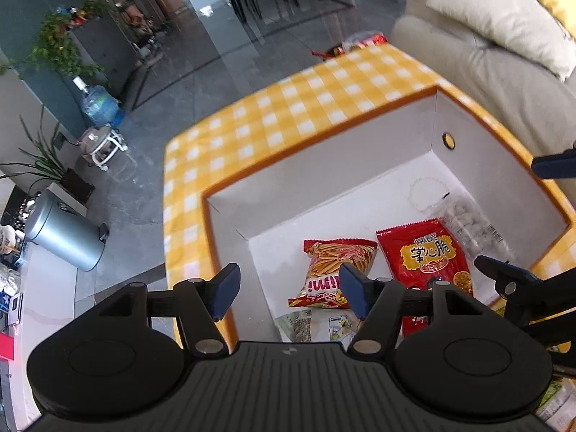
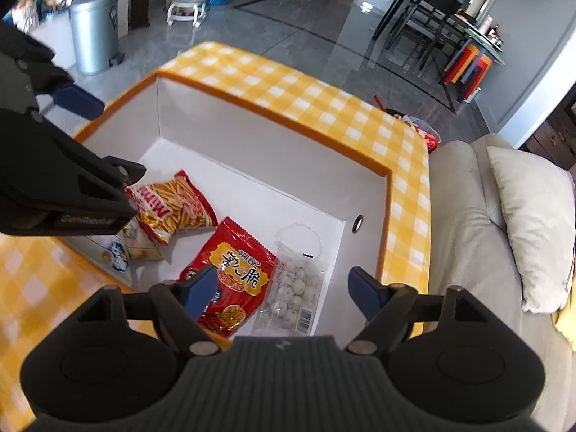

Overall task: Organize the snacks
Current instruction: 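Move both tools back toward the remaining snacks on the table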

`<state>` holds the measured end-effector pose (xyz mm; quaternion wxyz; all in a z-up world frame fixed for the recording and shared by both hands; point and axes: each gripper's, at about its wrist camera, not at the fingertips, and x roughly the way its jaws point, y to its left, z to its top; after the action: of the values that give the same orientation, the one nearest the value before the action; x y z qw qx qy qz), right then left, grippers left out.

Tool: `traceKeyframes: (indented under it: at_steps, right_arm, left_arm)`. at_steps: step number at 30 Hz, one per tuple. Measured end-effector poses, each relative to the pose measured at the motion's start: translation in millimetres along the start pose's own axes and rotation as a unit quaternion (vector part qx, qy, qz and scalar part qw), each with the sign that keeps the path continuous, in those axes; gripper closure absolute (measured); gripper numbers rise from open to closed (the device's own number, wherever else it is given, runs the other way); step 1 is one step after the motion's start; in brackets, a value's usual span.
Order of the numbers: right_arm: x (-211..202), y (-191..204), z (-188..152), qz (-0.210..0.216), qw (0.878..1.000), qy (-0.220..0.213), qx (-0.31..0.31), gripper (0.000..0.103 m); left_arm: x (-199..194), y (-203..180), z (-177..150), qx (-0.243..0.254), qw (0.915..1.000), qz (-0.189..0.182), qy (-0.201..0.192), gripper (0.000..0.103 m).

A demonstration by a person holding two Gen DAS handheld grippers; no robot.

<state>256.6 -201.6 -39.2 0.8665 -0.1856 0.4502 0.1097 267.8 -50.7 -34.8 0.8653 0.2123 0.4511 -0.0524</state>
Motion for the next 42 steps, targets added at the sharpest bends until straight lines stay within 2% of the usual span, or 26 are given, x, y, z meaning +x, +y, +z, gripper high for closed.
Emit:
traceKeyframes:
  at_steps: [12, 21, 27, 36, 42]
  right_arm:
    - [-73.1, 2.0, -38.6, 0.011, 0.995, -0.072, 0.064, 0.015]
    - [-109.6, 12.2, -93.4, 0.006, 0.988, -0.089, 0.122, 0.015]
    - [-116.2, 19.1, -132.3, 0.009, 0.984, -0.073, 0.16, 0.015]
    - [-113.3, 22.2, -180.8, 0.003, 0.979, -0.032, 0.199, 0.015]
    - [-98.0, 21.5, -211.7, 0.015, 0.972, 0.017, 0.234, 0.015]
  left_arm:
    - [-73.7, -2.8, -42.3, -0.027, 0.9975, -0.003, -0.065, 0.025]
    - [-106.7, -16.6, -88.7, -0.042, 0.9964, -0.041, -0.062, 0.025]
    - [-113.9, -25.4, -120.7, -0.073, 0.9951, -0.056, -0.036, 0.025]
    - [-105.3, -42.3, -162.2, -0.127, 0.9869, -0.097, 0.023, 0.025]
    - [-96.7, -57.5, -173.5, -0.129, 0.9852, -0.103, 0.045, 0.025]
